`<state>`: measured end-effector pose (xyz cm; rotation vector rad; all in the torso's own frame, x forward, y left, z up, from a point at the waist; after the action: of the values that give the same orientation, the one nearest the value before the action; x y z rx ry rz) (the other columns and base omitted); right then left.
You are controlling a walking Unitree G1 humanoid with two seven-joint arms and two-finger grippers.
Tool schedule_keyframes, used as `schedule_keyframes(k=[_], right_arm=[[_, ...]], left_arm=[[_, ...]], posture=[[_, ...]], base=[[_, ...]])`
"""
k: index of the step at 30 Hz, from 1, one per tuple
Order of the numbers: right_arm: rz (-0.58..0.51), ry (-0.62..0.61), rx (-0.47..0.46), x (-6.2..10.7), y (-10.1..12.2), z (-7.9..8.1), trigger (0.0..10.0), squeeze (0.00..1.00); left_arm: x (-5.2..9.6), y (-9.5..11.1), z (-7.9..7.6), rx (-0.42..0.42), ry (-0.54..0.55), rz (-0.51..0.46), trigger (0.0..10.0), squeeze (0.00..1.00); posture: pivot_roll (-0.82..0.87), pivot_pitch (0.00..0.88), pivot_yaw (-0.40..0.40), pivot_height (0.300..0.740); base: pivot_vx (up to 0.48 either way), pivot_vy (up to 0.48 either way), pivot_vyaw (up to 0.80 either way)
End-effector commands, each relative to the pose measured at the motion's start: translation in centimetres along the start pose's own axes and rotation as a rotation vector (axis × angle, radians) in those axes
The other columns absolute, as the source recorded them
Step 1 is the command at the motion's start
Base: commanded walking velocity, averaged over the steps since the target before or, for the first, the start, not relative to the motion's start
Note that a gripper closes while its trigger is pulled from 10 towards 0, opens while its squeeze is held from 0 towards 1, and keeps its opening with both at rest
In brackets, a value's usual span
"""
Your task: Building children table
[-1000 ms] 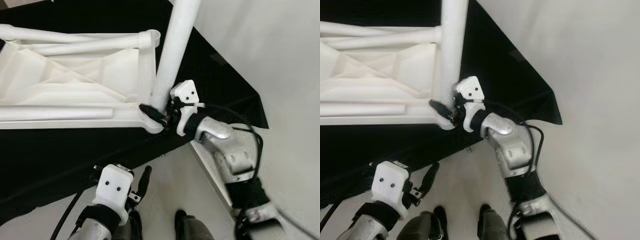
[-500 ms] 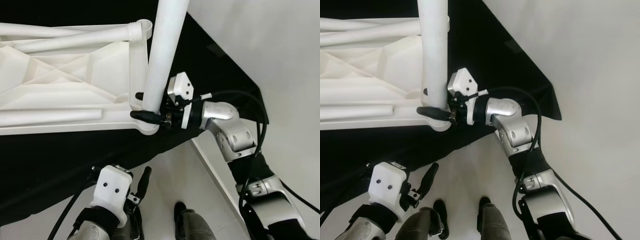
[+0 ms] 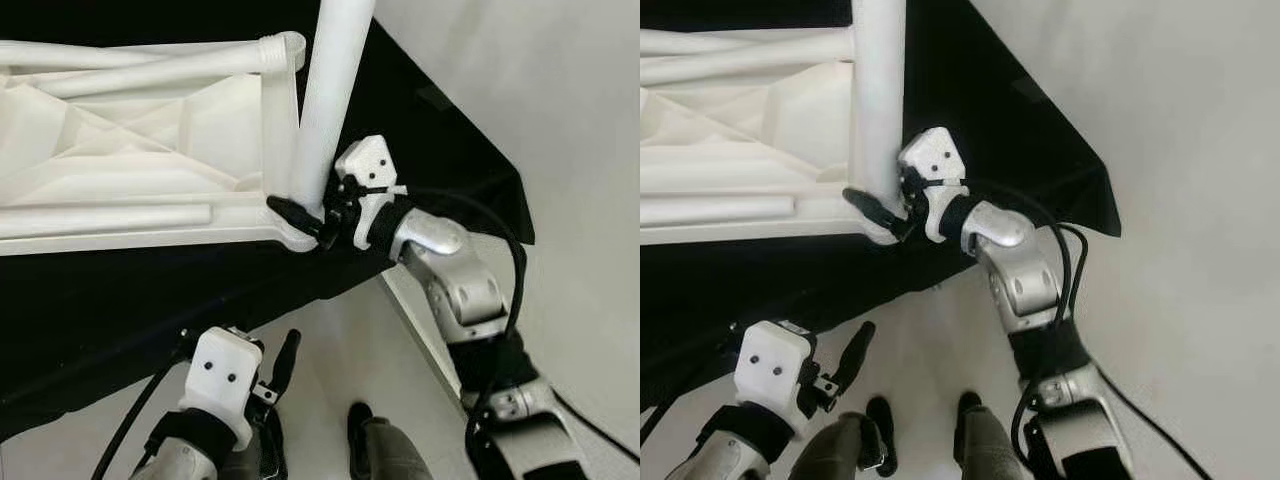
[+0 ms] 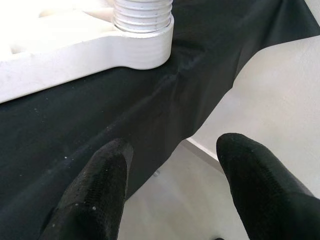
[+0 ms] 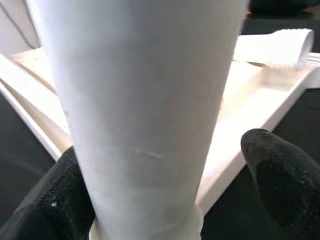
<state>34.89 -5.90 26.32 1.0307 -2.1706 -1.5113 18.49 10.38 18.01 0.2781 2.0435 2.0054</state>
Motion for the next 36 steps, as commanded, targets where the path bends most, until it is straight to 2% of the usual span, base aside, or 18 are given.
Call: schedule_keyframes(k=[1, 2, 3, 15, 18, 20, 21, 23, 27, 32, 33, 34, 35, 36], right_arm=[[0.067, -0.101, -0.011, 0.8, -1.2, -0.6, 10.0, 1.0], [0.074, -0.121, -0.011, 0.7, -1.2, -0.5, 10.0, 0.76], [0.082, -0.158, -0.007, 0.6, -1.2, -0.5, 10.0, 0.0], [0.113, -0.296, -0.043, -0.3, 0.1, 0.1, 10.0, 0.0], [-0.005, -0.214, -0.105, -1.0, 2.0, 1.8, 10.0, 0.0], [-0.005, -0.214, -0.105, -1.0, 2.0, 1.8, 10.0, 0.0], [-0.07, -0.17, -0.133, -1.1, 3.1, 2.4, 10.0, 0.0], [-0.133, -0.14, -0.14, -1.2, 4.4, 3.0, 10.0, 0.0], [-0.131, -0.172, -0.113, -1.1, 4.6, 2.5, 10.0, 0.0], [-0.042, -0.247, -0.045, -0.8, 3.5, 1.4, 10.0, 0.0], [-0.013, -0.267, -0.035, -0.6, 3.0, 1.1, 3.0, 0.0], [-0.013, -0.267, -0.035, -0.6, 3.0, 1.1, 3.0, 0.0], [0.006, -0.275, -0.039, -0.5, 2.7, 1.0, 0.0, 0.0], [0.006, -0.275, -0.039, -0.5, 2.7, 1.0, 0.0, 0.0]], left_arm=[[0.2, -0.6, 0.0, 0.001, -0.002, 0.036, 10.0, 0.0], [0.1, -0.7, 0.0, 0.0, -0.002, 0.036, 10.0, 0.0], [0.0, -0.7, 0.1, -0.001, -0.002, 0.035, 10.0, 0.0], [-0.3, -0.8, 0.2, -0.004, 0.001, 0.03, 10.0, 0.0], [-0.5, -0.9, 0.2, -0.005, 0.0, 0.028, 10.0, 0.0], [-0.5, -0.9, 0.2, -0.005, 0.0, 0.028, 10.0, 0.0], [-0.5, -0.9, 0.2, -0.005, 0.0, 0.028, 10.0, 0.0], [-0.6, -1.0, 0.3, -0.007, 0.0, 0.027, 10.0, 0.0], [-0.7, -1.0, 0.4, -0.009, 0.0, 0.025, 10.0, 0.0], [-0.8, -1.0, 0.5, -0.014, 0.004, 0.023, 10.0, 0.0], [-0.8, -1.1, 0.5, -0.015, 0.005, 0.023, 10.0, 0.0], [-0.8, -1.1, 0.5, -0.015, 0.005, 0.023, 10.0, 0.0], [-0.8, -1.1, 0.5, -0.016, 0.006, 0.022, 10.0, 0.0], [-0.8, -1.1, 0.5, -0.016, 0.006, 0.022, 10.0, 0.0]], posture=[[-0.01, 0.394, -0.027, 0.74], [-0.01, 0.392, -0.027, 0.74], [-0.01, 0.389, -0.028, 0.74], [-0.02, 0.364, -0.035, 0.74], [-0.02, 0.355, -0.034, 0.74], [-0.02, 0.355, -0.034, 0.74], [-0.02, 0.351, -0.034, 0.74], [-0.02, 0.348, -0.034, 0.74], [-0.02, 0.346, -0.035, 0.74], [-0.02, 0.344, -0.036, 0.74], [-0.02, 0.345, -0.036, 0.74], [-0.02, 0.345, -0.036, 0.74], [-0.02, 0.344, -0.035, 0.74], [-0.02, 0.344, -0.035, 0.74]], base=[[0.0, 0.0, 0.0], [0.0, 0.0, 0.0], [0.0, 0.0, 0.0], [0.0, 0.0, 0.0], [0.0, 0.0, 0.0], [0.0, 0.0, 0.0], [0.0, 0.0, 0.0], [0.0, 0.0, 0.0], [0.0, 0.0, 0.0], [0.0, 0.0, 0.0], [0.0, 0.0, 0.0], [0.0, 0.0, 0.0], [0.0, 0.0, 0.0], [0.0, 0.0, 0.0]])
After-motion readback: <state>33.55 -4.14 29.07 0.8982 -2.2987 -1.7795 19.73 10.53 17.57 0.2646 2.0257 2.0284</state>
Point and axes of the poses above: a point about 5 cm out from each wrist's last joint towards the gripper, its own x axis pointing back from the gripper into the wrist, its own y axis along the axis of the wrist's last joint, z = x × y, the point moved 2 cm from there along -x, pointing out of the wrist towards the gripper, and after that the axes turned 8 degrees about x, right-handed, at the moved point
